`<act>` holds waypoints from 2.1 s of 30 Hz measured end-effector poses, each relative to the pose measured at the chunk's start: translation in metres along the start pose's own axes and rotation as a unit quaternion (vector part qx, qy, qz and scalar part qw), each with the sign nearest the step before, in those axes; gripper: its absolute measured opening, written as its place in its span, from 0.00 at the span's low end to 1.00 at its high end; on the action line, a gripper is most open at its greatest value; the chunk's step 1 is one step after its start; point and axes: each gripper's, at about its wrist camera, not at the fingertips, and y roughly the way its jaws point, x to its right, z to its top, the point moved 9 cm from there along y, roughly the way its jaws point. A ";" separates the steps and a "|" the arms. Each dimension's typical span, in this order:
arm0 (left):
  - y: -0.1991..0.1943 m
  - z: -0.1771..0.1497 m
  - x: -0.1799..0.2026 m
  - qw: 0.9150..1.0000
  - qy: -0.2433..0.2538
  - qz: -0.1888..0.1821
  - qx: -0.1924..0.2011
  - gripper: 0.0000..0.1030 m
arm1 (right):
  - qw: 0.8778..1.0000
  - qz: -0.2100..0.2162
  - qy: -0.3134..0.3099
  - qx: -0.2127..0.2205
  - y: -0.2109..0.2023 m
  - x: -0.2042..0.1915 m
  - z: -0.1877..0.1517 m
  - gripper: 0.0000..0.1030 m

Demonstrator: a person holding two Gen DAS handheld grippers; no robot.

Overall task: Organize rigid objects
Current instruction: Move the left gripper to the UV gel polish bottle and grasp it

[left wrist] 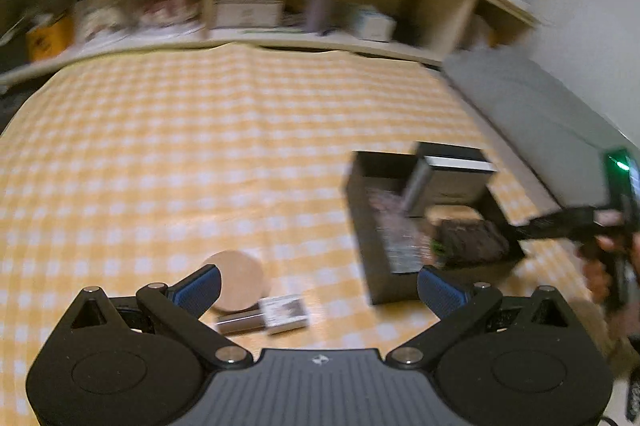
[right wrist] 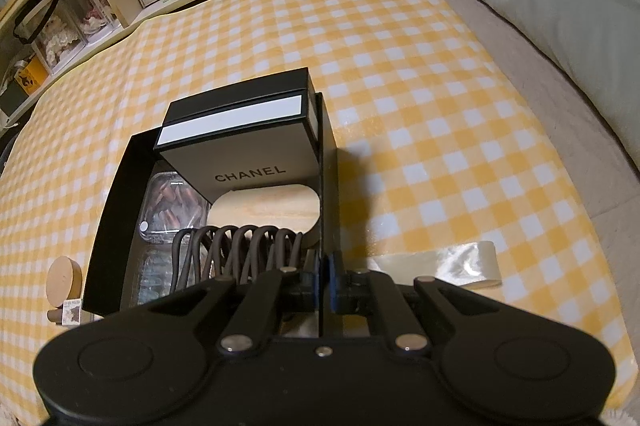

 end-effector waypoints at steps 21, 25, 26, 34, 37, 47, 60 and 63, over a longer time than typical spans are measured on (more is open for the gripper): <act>0.086 -0.034 -0.058 0.986 -0.130 0.080 -0.073 1.00 | 1.000 -0.004 -0.007 0.000 0.001 0.000 0.000 0.05; 0.097 -0.037 -0.059 0.986 -0.119 0.090 -0.078 1.00 | 1.000 -0.004 -0.008 0.000 0.001 0.000 0.000 0.05; 0.100 -0.039 -0.060 0.985 -0.123 0.092 -0.081 1.00 | 1.000 -0.004 -0.008 0.000 0.001 0.000 0.000 0.05; 0.111 -0.044 -0.049 0.982 -0.138 0.089 -0.091 1.00 | 1.000 -0.005 -0.010 0.000 0.001 0.000 0.000 0.05; 0.113 -0.044 -0.042 0.984 -0.126 0.089 -0.091 1.00 | 1.000 -0.005 -0.011 0.000 0.001 0.000 0.000 0.05; 0.111 -0.044 -0.042 0.984 -0.087 0.108 -0.108 0.83 | 1.000 -0.006 -0.013 0.000 0.002 0.000 0.000 0.05; 0.079 -0.041 0.013 0.990 -0.077 0.023 -0.118 0.83 | 1.000 -0.006 -0.014 0.000 0.002 -0.001 0.000 0.05; 0.065 -0.026 0.031 0.994 -0.070 -0.008 -0.085 0.83 | 1.000 -0.006 -0.014 0.000 0.002 0.000 0.000 0.05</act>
